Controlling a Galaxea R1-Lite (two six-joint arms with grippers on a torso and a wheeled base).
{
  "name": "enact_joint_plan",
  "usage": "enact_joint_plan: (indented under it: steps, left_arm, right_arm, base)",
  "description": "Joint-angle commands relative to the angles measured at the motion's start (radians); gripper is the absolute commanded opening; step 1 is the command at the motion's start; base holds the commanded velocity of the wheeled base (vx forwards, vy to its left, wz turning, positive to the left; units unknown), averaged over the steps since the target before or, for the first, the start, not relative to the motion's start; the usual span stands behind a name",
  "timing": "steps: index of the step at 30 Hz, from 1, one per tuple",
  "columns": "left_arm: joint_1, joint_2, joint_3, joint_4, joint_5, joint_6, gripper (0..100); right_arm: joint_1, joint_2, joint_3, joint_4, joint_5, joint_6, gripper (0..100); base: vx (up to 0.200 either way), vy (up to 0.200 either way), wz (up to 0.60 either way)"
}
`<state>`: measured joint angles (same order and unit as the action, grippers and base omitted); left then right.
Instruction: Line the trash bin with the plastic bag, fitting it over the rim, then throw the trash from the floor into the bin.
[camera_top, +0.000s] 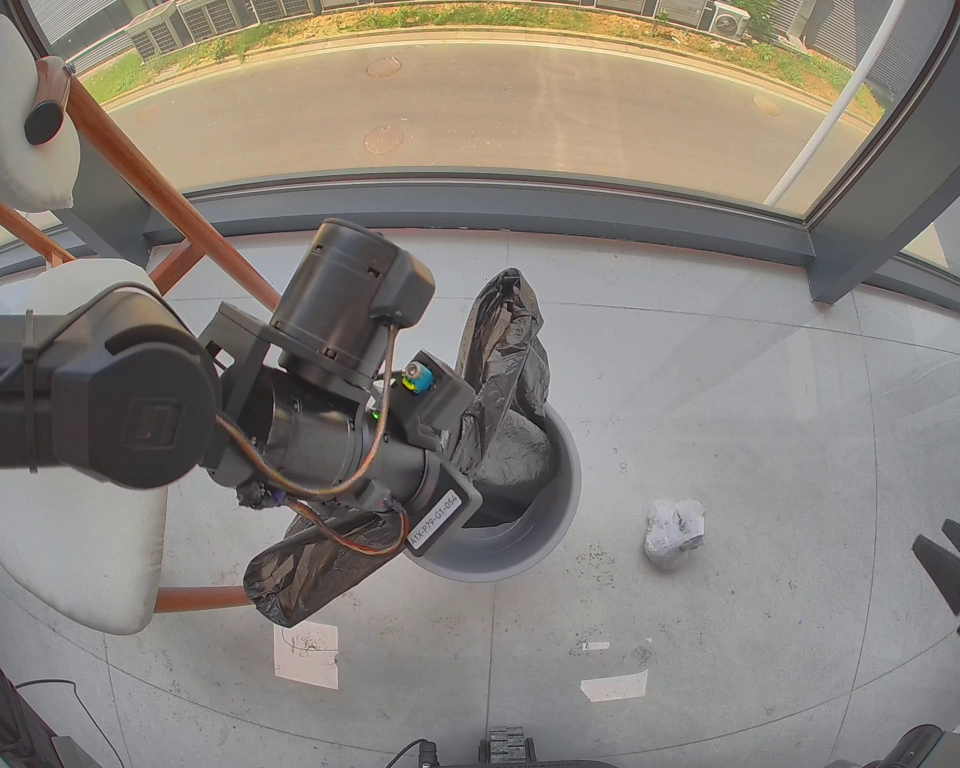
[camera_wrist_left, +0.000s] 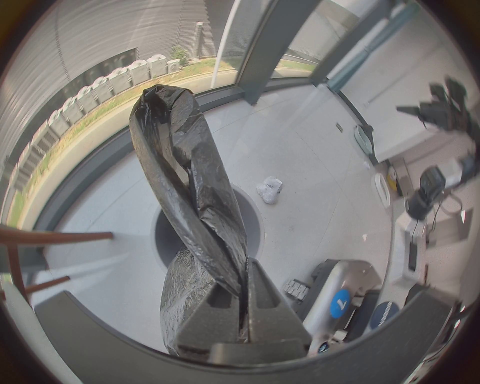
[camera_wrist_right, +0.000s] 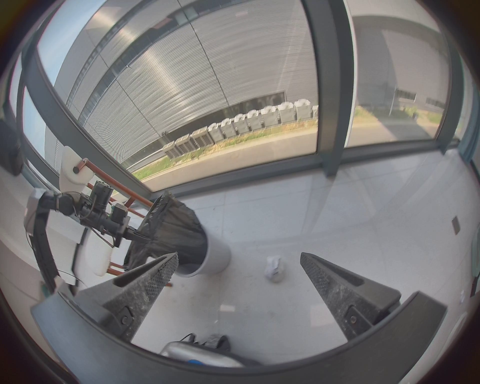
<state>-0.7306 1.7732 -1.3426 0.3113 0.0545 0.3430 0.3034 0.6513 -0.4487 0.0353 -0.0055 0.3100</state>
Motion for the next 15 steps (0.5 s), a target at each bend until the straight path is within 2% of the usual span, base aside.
enact_joint_plan:
  steps: [1, 6, 9, 15]
  left_arm:
    - [-0.007, -0.021, 0.227, -0.184, 0.016, 0.384, 0]
    - [-0.021, -0.020, 0.249, -0.201, 0.018, 0.410, 0]
    - [-0.021, -0.017, 0.250, -0.204, 0.018, 0.393, 0]
    - [-0.023, -0.017, 0.241, -0.208, 0.019, 0.358, 0]
  right_arm:
    - [0.342, 0.703, -0.458, 0.055, 0.018, 0.245, 100]
    - [0.424, 0.860, -0.590, 0.095, 0.012, 0.281, 100]
    - [0.428, 0.952, -0.622, 0.080, 0.009, 0.262, 100]
    - [0.428, 1.108, -0.801, 0.097, -0.010, 0.262, 100]
  base:
    - [0.000, 0.000, 0.00]
    - [0.000, 0.000, 0.00]
    - [0.000, 0.000, 0.00]
    - [0.000, 0.000, 0.00]
